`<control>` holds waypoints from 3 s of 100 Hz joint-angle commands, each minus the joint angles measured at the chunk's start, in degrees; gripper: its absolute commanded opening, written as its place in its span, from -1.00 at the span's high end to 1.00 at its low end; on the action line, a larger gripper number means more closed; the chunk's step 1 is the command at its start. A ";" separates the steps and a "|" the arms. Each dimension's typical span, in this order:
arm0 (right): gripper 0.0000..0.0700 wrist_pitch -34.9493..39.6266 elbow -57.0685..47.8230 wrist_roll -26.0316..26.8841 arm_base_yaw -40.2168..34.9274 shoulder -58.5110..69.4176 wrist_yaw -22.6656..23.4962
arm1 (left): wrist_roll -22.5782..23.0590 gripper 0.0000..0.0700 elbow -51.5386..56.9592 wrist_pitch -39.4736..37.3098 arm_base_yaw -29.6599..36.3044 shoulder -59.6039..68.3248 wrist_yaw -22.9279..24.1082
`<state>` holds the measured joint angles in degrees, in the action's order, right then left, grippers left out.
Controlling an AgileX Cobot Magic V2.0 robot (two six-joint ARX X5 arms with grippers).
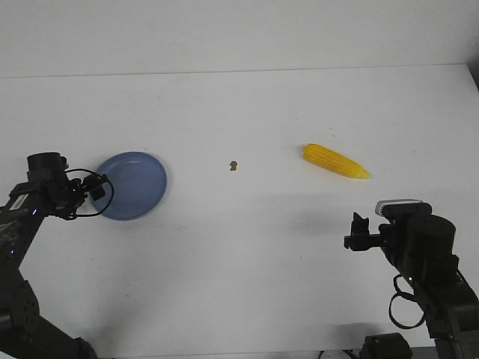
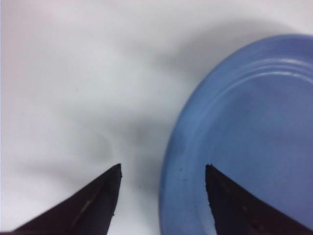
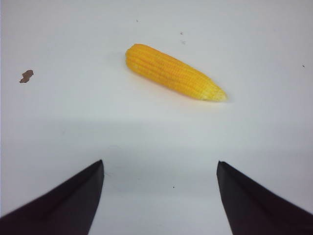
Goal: Place corn on plate with both arms
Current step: 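Grip the near rim of the blue plate with the left gripper, then drag the blue plate with the left gripper toward the table center, then release the plate and pull the left gripper back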
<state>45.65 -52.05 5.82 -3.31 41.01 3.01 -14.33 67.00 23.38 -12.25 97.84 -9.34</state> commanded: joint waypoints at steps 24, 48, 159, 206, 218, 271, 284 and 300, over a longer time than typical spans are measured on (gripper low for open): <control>-0.39 -0.61 -0.98 0.39 0.00 0.28 0.02 | -0.02 0.28 0.90 -0.09 -0.15 1.79 -0.37; -0.39 -0.61 -0.98 0.39 0.00 0.28 0.00 | 0.33 0.99 0.90 -1.01 -0.17 1.79 -1.73; -0.39 -0.63 -0.98 0.39 0.00 0.31 0.00 | -4.11 0.99 0.83 -2.38 13.42 -7.91 -23.12; -0.39 -0.66 -0.98 0.39 0.00 0.31 0.00 | -2.84 0.99 0.83 -2.91 29.53 -5.79 -16.94; -0.39 -0.63 -0.98 0.39 0.00 0.31 0.00 | -2.84 0.99 0.83 -3.39 31.50 -3.41 -15.61; -0.39 -0.61 -0.98 0.39 0.00 0.28 0.00 | -1.64 0.99 0.83 -3.41 35.12 3.34 -15.67; -0.39 -0.61 -0.98 0.39 0.00 0.28 0.00 | -1.33 0.99 0.83 -3.39 35.26 3.34 -15.47; -0.39 -0.61 -0.98 0.39 0.00 0.28 0.00 | -0.79 0.98 0.83 -3.32 35.26 3.34 -13.97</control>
<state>45.60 -52.05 5.82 -3.31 41.01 3.01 -15.97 67.00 20.14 22.76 100.36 -23.66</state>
